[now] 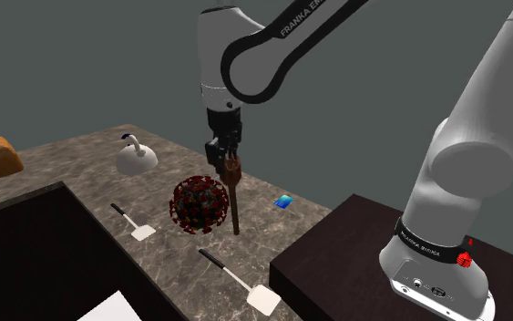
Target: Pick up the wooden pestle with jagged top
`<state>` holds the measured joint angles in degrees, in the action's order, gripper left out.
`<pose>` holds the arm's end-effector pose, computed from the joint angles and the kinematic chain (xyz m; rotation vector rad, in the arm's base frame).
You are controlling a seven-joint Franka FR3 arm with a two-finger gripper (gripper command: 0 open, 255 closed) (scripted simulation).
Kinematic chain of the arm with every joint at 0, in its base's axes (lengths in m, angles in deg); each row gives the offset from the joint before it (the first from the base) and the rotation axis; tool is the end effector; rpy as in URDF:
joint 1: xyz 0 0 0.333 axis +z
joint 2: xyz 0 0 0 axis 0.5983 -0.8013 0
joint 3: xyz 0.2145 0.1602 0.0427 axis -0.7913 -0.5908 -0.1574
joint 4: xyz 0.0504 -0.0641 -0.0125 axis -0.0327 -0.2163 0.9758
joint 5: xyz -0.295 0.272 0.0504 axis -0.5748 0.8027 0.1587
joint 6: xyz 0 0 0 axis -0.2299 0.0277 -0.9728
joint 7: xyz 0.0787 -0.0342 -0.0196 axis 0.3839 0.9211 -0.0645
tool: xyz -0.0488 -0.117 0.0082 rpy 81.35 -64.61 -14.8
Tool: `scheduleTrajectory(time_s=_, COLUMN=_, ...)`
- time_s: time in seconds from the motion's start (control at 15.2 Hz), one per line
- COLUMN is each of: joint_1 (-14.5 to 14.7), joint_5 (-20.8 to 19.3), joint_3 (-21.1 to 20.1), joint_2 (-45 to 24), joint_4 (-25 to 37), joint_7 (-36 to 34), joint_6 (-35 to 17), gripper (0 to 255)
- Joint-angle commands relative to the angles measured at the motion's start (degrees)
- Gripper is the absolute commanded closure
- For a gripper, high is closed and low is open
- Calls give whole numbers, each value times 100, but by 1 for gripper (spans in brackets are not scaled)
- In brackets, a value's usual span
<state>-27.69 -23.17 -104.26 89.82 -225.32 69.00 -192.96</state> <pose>0.4240 0.2590 0.3031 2.9677 0.6940 0.1571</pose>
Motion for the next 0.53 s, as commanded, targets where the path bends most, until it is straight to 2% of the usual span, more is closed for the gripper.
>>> scheduleTrajectory(time_s=0.0, joint_1=6, joint_5=50, joint_3=18, joint_2=78, joint_4=81, joint_7=56, joint_6=151, gripper=255)
scheduleTrajectory(time_s=0.46, joint_1=35, joint_5=192, joint_3=71, joint_2=336, joint_4=337, joint_7=203, joint_6=642, gripper=255)
